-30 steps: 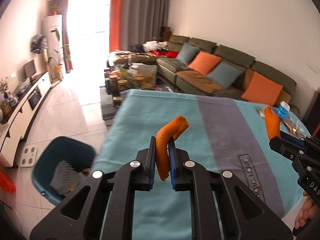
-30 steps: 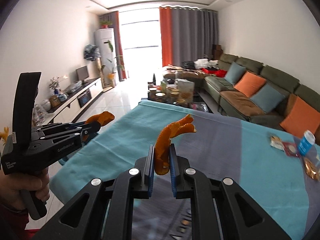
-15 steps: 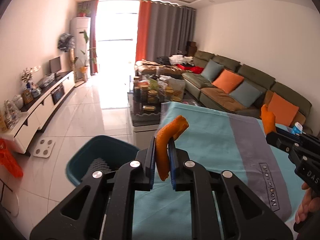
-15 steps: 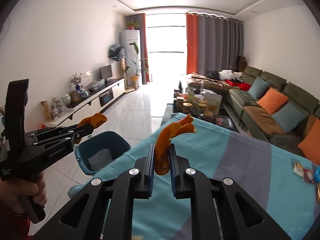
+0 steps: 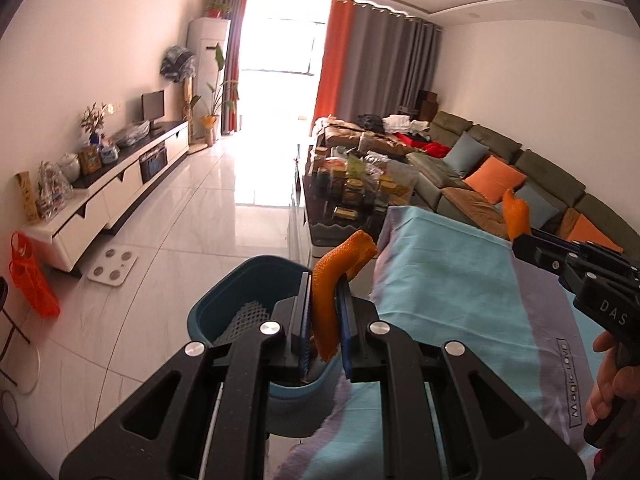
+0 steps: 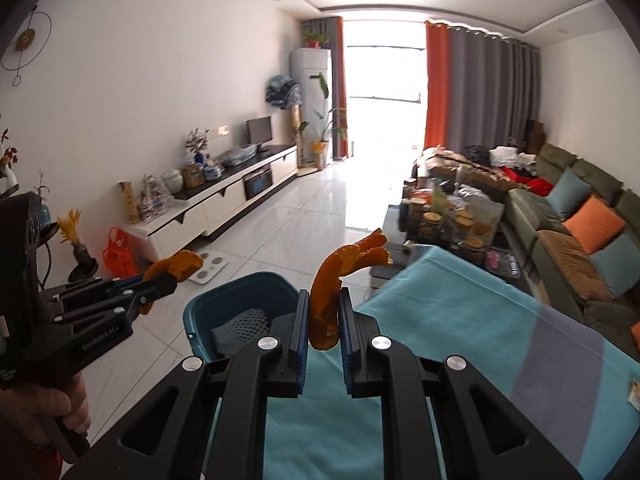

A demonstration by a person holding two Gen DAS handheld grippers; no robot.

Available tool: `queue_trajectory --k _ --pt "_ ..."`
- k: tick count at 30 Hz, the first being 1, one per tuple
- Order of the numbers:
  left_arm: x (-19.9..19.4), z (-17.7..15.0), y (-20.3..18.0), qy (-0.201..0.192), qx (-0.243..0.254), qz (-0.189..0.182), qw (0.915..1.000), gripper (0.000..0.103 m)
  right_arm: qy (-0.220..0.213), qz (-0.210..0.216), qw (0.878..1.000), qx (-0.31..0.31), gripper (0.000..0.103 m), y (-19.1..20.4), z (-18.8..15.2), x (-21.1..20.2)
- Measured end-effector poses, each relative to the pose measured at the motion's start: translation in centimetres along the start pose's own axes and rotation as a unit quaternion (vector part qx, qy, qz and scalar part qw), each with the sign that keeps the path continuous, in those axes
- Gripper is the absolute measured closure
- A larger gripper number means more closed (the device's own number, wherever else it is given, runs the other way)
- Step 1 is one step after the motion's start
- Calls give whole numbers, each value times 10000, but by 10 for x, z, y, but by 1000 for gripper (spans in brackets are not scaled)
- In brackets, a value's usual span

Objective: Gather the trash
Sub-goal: 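Carry both orange peels over the teal bin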

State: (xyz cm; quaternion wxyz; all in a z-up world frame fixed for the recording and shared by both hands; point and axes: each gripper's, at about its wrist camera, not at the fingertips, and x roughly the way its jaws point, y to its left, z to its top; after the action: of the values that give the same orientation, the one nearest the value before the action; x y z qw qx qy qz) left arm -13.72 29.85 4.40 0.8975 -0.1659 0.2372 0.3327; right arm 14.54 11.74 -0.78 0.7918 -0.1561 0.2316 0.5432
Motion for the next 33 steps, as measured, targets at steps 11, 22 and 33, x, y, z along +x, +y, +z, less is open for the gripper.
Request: queue_trajectory --k 11,22,33 --pt "70 -6 32 583 -381 191 9974 91 714 666 9950 -224 91 32 10 78" --pt "164 -22 51 1253 -636 293 9896 91 1557 1005 9821 -329 91 51 5 155" --pt "225 -34 59 1599 -638 350 9845 91 2148 1161 9691 -339 91 59 -2 199"
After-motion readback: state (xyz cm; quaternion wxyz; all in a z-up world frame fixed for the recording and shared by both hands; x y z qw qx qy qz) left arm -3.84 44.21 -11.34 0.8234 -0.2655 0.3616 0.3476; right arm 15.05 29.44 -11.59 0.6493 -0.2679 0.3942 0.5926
